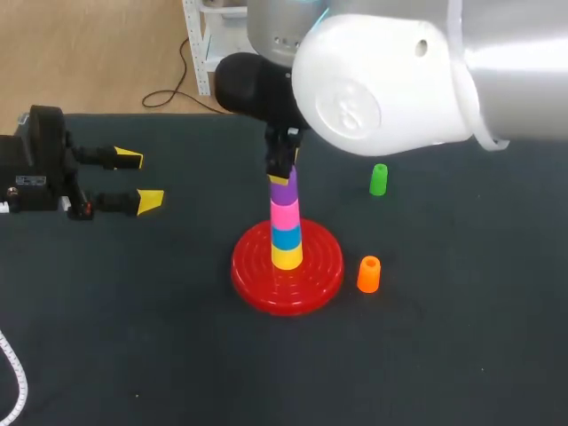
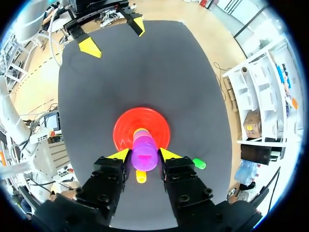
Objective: Pick up and stack the cylinders on the red base in this order: pink,purple,orange,green
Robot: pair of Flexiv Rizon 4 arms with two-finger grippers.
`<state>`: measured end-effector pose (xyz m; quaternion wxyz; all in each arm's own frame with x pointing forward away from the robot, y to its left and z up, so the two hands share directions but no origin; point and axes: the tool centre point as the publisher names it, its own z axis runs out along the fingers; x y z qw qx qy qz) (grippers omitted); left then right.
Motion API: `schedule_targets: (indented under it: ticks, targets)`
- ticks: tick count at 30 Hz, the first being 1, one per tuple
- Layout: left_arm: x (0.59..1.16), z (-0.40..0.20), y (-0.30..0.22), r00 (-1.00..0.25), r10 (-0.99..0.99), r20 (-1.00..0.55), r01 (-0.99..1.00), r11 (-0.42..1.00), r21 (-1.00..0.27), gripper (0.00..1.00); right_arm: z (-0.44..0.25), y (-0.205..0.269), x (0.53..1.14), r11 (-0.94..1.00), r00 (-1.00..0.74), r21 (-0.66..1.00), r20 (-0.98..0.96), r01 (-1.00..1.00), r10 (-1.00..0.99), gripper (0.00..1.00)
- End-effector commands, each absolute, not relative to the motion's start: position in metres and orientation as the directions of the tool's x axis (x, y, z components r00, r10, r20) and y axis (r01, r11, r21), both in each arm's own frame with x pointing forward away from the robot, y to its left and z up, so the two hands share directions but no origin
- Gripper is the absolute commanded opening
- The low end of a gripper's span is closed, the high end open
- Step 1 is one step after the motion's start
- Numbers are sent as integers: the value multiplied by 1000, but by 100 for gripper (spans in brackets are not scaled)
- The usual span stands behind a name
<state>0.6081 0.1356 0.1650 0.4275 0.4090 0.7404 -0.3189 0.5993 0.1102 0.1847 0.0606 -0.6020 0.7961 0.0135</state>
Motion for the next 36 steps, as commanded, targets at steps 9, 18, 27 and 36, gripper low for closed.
schedule_targets:
  ticks: [9, 18, 27, 36]
  targets:
    - [608, 163, 135, -294, 327, -898, 878, 464, -118, 100, 171, 112, 599, 272, -268, -45, -86, -961, -960, 0]
    - [608, 163, 135, -294, 327, -898, 878, 464, -118, 100, 183, 109, 602, 272, -261, -81, -126, -959, -957, 100]
    - [608, 163, 135, -294, 327, -898, 878, 464, -118, 100, 217, 86, 613, 319, -286, -99, -254, -943, -924, 100]
    - [608, 163, 135, -294, 327, -898, 878, 464, -118, 100, 226, 37, 632, 403, -354, -91, -331, -911, -875, 100]
